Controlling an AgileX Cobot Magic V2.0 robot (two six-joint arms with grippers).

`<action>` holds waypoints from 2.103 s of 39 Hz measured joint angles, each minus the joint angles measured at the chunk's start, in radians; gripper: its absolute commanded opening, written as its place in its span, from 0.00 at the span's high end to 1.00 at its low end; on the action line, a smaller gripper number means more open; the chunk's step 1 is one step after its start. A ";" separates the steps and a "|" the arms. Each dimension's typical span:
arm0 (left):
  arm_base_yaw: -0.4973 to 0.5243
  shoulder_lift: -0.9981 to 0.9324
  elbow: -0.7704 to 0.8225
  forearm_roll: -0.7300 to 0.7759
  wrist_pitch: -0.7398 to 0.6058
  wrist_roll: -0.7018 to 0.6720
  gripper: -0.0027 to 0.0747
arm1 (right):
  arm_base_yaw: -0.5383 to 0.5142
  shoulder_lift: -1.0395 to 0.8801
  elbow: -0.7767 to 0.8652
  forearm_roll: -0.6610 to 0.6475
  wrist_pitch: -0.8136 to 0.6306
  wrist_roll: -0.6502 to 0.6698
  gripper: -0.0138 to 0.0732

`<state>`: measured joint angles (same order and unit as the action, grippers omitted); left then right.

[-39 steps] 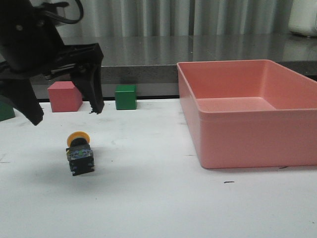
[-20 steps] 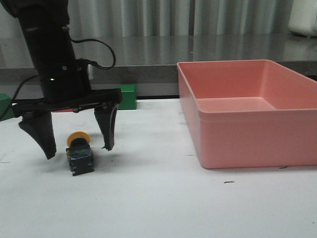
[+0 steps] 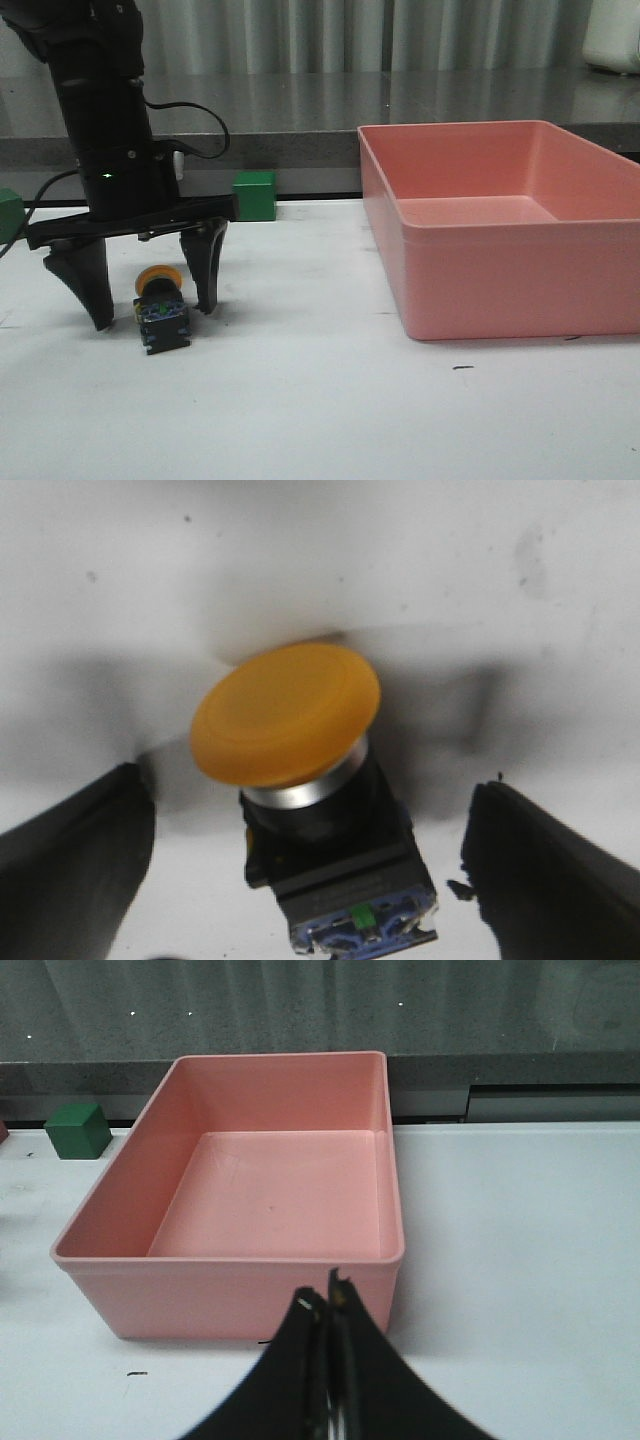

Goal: Place and stand button with both arms
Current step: 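Close the left gripper on the button body and lift it, then rotate the button cap-up and lower it onto the table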

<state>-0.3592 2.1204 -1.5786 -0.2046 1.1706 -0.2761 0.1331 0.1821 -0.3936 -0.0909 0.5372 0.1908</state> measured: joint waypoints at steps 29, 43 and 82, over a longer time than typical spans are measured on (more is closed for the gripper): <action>-0.017 -0.027 -0.037 0.094 -0.055 0.004 0.72 | 0.000 0.000 0.000 0.000 0.000 0.000 0.92; -0.079 -0.325 0.308 0.276 -0.587 -0.033 0.72 | 0.000 0.000 0.000 0.000 0.000 0.000 0.92; 0.029 -0.416 1.121 0.370 -2.033 0.276 0.72 | 0.000 0.000 0.000 0.000 0.000 0.000 0.92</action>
<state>-0.3306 1.7041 -0.4578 0.1659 -0.8625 0.0000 0.1331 0.1821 -0.3936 -0.0909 0.5372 0.1908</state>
